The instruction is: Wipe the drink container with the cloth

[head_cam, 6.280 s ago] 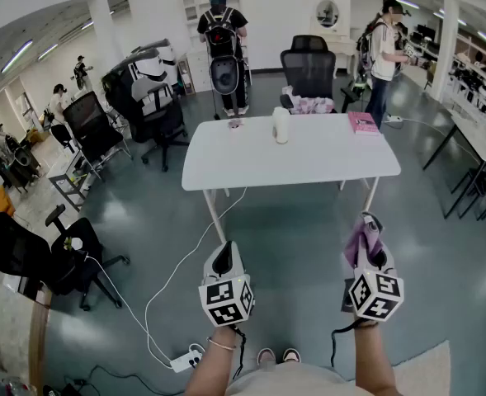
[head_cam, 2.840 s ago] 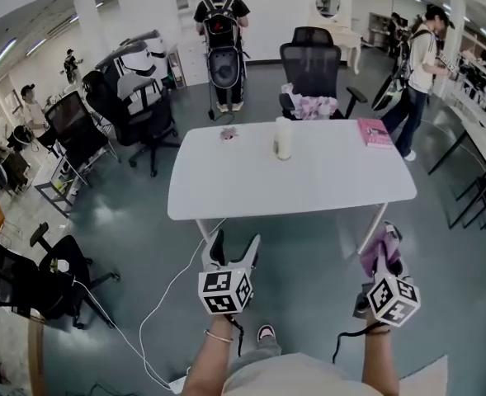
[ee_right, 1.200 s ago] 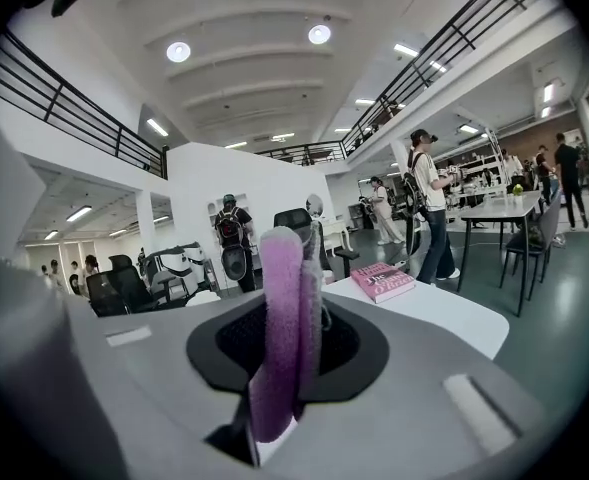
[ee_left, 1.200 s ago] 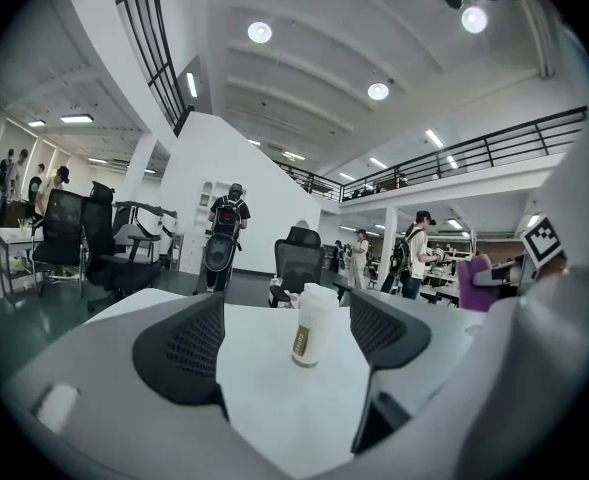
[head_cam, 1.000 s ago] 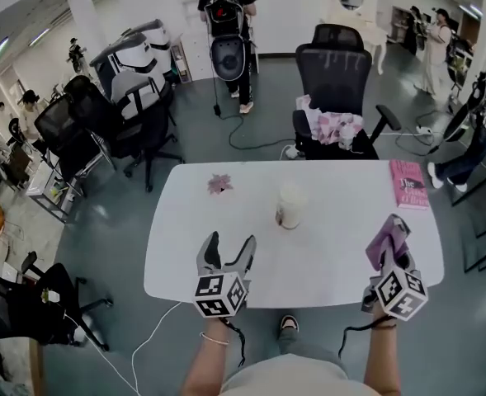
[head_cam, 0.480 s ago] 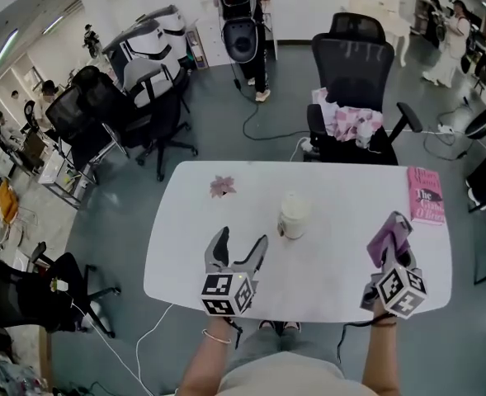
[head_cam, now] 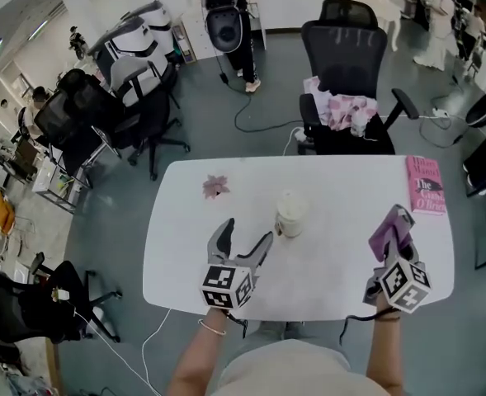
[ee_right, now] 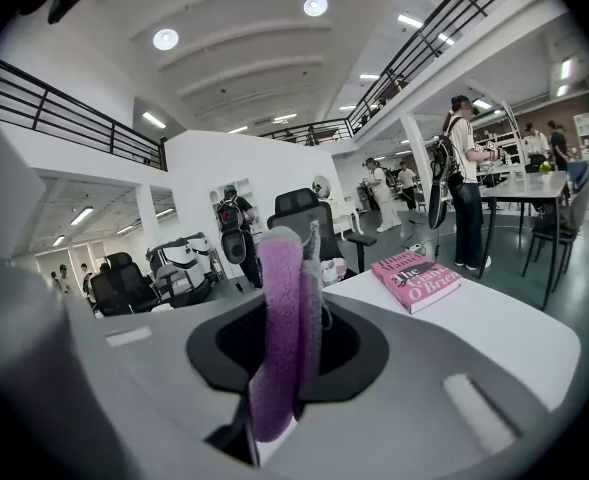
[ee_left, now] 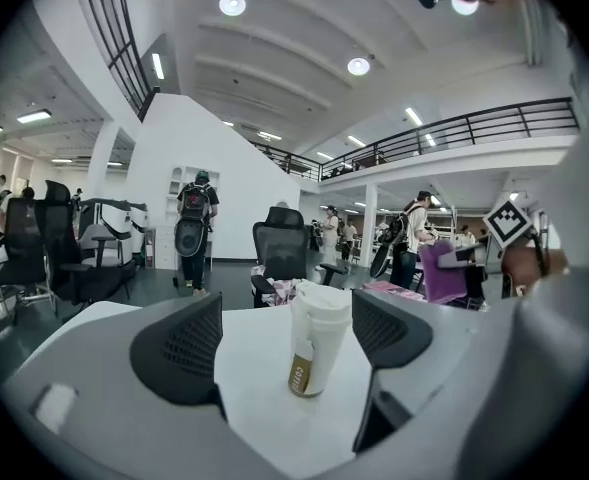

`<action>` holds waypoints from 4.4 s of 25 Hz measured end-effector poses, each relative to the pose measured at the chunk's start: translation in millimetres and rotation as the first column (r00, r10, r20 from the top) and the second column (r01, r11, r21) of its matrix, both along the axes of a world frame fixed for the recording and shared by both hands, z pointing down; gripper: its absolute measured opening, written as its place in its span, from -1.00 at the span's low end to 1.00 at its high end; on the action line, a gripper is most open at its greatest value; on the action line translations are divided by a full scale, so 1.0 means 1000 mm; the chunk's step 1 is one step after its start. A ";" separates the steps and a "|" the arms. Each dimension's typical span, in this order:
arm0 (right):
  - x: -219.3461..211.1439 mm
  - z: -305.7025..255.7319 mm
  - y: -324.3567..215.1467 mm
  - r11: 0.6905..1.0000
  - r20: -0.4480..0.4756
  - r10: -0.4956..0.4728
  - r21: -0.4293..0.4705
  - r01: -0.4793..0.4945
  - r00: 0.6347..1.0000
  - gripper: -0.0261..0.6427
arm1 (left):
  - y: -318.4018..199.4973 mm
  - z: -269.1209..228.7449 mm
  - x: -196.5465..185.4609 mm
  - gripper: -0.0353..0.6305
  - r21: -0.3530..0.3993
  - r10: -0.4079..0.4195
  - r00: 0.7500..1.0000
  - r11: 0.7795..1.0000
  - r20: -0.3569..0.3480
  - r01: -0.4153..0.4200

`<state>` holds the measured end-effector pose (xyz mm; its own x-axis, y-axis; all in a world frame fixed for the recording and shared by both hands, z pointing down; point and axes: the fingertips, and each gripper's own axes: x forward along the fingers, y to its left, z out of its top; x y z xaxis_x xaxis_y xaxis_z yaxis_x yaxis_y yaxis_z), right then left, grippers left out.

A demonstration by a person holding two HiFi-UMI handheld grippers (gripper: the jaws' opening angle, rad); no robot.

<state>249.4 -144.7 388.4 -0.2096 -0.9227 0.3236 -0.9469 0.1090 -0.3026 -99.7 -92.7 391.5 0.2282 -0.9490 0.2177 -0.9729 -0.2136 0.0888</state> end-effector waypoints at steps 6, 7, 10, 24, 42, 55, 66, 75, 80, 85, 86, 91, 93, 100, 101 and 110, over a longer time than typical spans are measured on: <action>-0.008 0.000 -0.001 1.000 -0.013 0.001 -0.017 -0.001 1.000 -0.72 | -0.016 0.003 0.013 0.33 -0.003 0.114 0.993 0.993 0.033 -0.114; -0.009 -0.002 -0.001 1.000 -0.017 -0.002 -0.016 0.002 1.000 -0.72 | -0.019 0.003 0.017 0.33 -0.002 0.135 0.990 0.991 0.035 -0.135; -0.010 -0.009 -0.001 1.000 -0.029 -0.003 -0.008 0.003 1.000 -0.72 | -0.028 0.006 0.026 0.33 0.000 0.196 0.980 0.981 0.035 -0.196; -0.003 -0.004 0.009 0.997 -0.074 0.051 -0.053 -0.055 0.996 -0.72 | -0.050 0.025 0.058 0.33 -0.004 0.413 0.908 0.910 0.077 -0.414; 0.008 0.015 0.025 0.984 -0.089 0.117 -0.123 -0.127 0.989 -0.72 | -0.074 0.051 0.080 0.33 -0.046 0.495 0.865 0.869 0.079 -0.493; -0.005 0.019 0.021 0.984 -0.086 0.106 -0.133 -0.117 0.991 -0.72 | -0.076 0.055 0.084 0.28 -0.054 0.518 0.849 0.855 0.104 -0.515; -0.012 0.013 0.018 0.987 -0.111 0.066 -0.139 -0.082 0.992 -0.72 | -0.076 0.054 0.085 0.28 -0.033 0.524 0.845 0.851 0.106 -0.523; -0.040 0.014 -0.002 0.982 -0.099 -0.043 -0.189 0.024 0.994 -0.72 | -0.076 0.058 0.084 0.27 -0.040 0.532 0.840 0.846 0.108 -0.531; -0.065 0.002 -0.011 0.970 -0.108 -0.166 -0.199 0.142 0.980 -0.72 | -0.076 0.057 0.086 0.27 -0.035 0.536 0.838 0.844 0.104 -0.536; -0.092 -0.012 -0.016 0.944 -0.079 -0.289 -0.192 0.270 0.954 -0.72 | -0.077 0.058 0.085 0.27 -0.027 0.542 0.835 0.840 0.097 -0.542; -0.097 -0.015 -0.017 0.936 -0.077 -0.315 -0.192 0.296 0.946 -0.72 | -0.076 0.059 0.085 0.27 -0.026 0.543 0.834 0.839 0.096 -0.544; -0.125 -0.027 -0.021 0.868 -0.059 -0.469 -0.211 0.449 0.881 -0.72 | -0.076 0.060 0.085 0.27 -0.018 0.548 0.831 0.836 0.095 -0.548; -0.139 -0.030 -0.021 0.827 -0.040 -0.536 -0.227 0.515 0.843 -0.72 | -0.076 0.059 0.084 0.27 -0.014 0.547 0.832 0.836 0.096 -0.548; -0.184 -0.026 -0.015 0.614 -0.069 -0.765 -0.376 0.694 0.640 -0.72 | -0.076 0.057 0.085 0.27 -0.004 0.551 0.830 0.833 0.091 -0.553; -0.190 -0.024 -0.014 0.583 -0.070 -0.790 -0.396 0.710 0.609 -0.72 | -0.076 0.057 0.085 0.27 -0.004 0.551 0.829 0.833 0.091 -0.553; -0.223 -0.015 -0.023 0.401 -0.105 -0.906 -0.530 0.747 0.411 -0.72 | -0.077 0.058 0.086 0.27 0.000 0.551 0.829 0.833 0.089 -0.554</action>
<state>26.5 -168.0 373.3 -0.6065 -0.1350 0.7835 -0.4657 0.8591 -0.2125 -13.6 -169.5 449.1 0.6986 -0.6752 0.2368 -0.6952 -0.7188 0.0013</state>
